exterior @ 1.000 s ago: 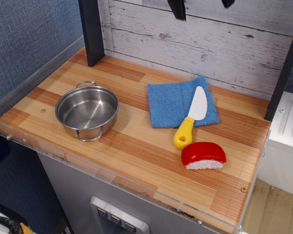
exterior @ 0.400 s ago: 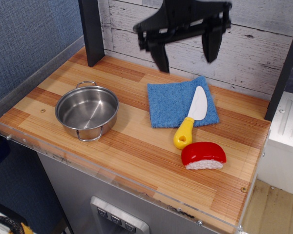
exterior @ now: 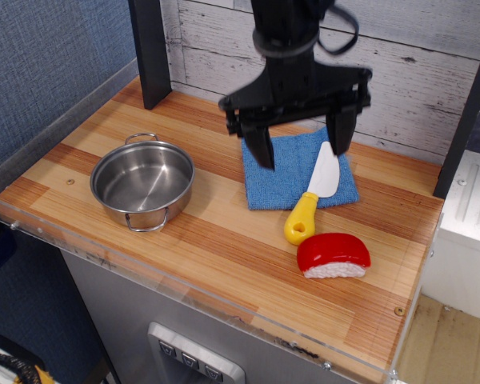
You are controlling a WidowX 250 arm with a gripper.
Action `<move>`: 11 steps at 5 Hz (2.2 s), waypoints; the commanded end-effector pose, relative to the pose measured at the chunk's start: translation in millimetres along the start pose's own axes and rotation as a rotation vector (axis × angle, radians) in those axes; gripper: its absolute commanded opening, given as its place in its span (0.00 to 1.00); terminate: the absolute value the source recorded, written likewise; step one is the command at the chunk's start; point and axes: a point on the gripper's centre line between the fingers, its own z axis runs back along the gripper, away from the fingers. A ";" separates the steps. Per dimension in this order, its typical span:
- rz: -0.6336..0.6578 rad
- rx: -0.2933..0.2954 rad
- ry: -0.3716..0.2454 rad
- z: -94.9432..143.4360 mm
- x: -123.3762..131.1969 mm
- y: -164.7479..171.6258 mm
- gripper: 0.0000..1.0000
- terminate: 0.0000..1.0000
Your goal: Move the knife to the top left corner of the table.
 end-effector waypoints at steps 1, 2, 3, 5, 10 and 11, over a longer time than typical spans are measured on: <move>-0.025 0.028 -0.002 -31.0 -4.5 11.3 1.00 0.00; -0.039 0.057 0.005 -47.3 -8.2 15.7 1.00 0.00; -0.056 0.065 0.019 -61.7 -13.4 12.7 1.00 0.00; -0.051 0.041 0.047 -80.1 -8.5 -1.7 1.00 0.00; -0.074 0.050 0.081 -84.8 -13.8 -1.7 0.00 0.00; -0.098 0.034 0.052 -72.9 -13.2 -11.2 0.00 0.00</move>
